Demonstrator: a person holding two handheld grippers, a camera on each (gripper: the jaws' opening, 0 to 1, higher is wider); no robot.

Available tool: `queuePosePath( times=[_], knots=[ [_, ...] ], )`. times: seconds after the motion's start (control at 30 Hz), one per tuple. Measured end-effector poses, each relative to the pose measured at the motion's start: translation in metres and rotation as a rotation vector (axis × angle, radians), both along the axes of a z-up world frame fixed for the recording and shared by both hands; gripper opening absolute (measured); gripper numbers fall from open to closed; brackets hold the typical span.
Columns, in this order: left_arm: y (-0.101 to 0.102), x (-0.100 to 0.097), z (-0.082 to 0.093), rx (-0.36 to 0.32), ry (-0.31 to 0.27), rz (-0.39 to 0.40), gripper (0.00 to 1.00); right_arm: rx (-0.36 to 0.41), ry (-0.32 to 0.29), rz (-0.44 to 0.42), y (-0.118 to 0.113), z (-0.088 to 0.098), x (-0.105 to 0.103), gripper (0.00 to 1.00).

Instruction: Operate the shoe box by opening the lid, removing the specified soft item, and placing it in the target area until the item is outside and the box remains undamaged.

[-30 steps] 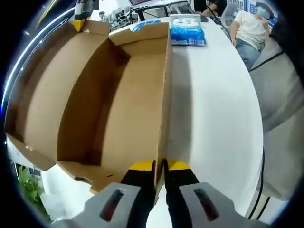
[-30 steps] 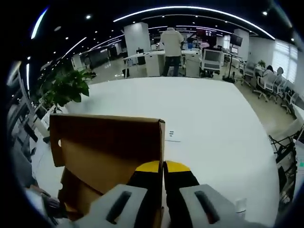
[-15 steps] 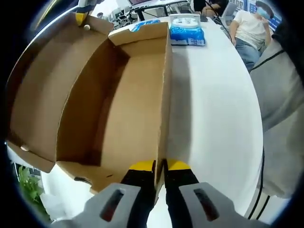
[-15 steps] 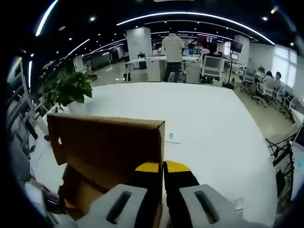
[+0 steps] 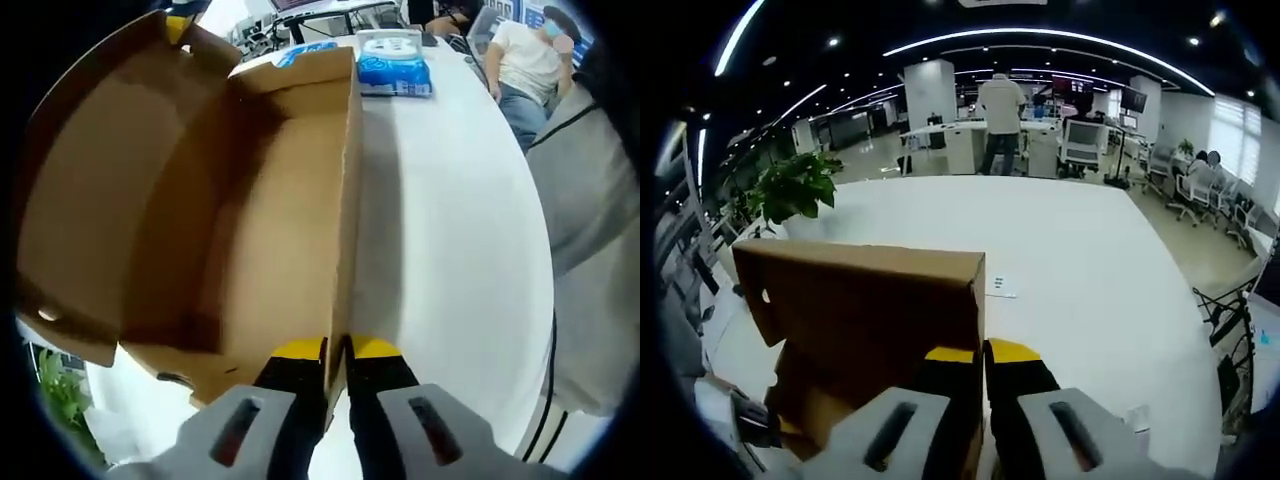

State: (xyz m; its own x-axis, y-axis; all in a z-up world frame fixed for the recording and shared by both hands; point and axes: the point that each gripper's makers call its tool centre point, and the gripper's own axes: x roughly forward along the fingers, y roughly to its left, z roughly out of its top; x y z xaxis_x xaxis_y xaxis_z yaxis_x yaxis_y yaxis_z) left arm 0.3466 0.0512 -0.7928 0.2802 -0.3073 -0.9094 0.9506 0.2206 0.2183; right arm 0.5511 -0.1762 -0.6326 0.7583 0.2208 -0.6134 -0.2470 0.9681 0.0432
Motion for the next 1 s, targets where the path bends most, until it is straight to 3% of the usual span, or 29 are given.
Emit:
queuePosePath(
  times=[0.4,1.0],
  knots=[
    [0.000,0.000,0.000,0.000,-0.007,0.001,0.06,-0.031,-0.051,0.017,0.000,0.008,-0.022,0.00],
    [0.000,0.000,0.000,0.000,-0.019,-0.002,0.06,-0.057,-0.098,-0.007,-0.006,0.004,-0.058,0.00]
  ],
)
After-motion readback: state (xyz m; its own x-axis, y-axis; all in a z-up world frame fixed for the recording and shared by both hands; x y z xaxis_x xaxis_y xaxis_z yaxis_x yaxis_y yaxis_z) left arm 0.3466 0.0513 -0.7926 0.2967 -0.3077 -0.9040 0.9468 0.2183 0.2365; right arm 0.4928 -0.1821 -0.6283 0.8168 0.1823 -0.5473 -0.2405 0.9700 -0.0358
